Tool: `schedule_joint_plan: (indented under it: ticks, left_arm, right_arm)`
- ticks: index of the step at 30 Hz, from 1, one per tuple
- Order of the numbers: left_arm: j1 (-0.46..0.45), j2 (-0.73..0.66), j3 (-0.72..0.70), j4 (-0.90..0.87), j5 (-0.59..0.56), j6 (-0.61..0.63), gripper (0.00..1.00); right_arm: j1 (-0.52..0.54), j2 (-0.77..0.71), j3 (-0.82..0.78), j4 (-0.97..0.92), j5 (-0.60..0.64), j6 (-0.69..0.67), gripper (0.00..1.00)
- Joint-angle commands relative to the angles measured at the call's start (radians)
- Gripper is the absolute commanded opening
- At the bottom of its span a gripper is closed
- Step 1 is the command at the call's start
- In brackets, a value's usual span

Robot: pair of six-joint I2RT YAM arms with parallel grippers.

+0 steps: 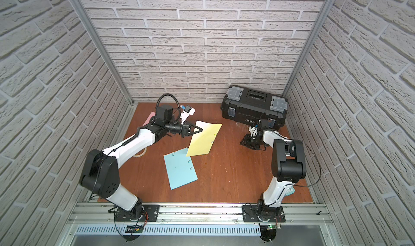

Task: Unclip the paperclips from the documents
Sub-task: Place the paper clip at the center of the board.

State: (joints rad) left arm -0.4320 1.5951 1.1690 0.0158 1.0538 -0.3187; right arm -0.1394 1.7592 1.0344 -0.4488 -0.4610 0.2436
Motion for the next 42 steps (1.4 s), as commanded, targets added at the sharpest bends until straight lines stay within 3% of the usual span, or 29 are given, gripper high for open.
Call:
schedule_joint_plan:
  ticks: [1, 6, 16, 36, 42]
  left_arm:
    - [0.018, -0.024, -0.018, 0.101, 0.035, -0.036, 0.0]
    - [0.036, -0.015, -0.041, 0.193, 0.05, -0.098, 0.0]
    - [0.048, -0.013, -0.055, 0.216, 0.068, -0.105, 0.0]
    - [0.055, 0.025, -0.042, 0.233, 0.074, -0.115, 0.0]
    - [0.056, 0.023, -0.045, 0.228, 0.074, -0.114, 0.0]
  right_arm:
    - [0.014, -0.082, 0.009, -0.006, -0.021, -0.033, 0.47]
    - [0.031, -0.137, -0.002, -0.021, -0.019, -0.051, 0.52]
    - [0.05, -0.071, -0.036, -0.033, 0.043, -0.046, 0.53]
    - [0.212, 0.061, 0.081, -0.234, 0.49, -0.114, 0.53]
    - [0.217, 0.009, 0.027, -0.146, 0.394, -0.095, 0.53]
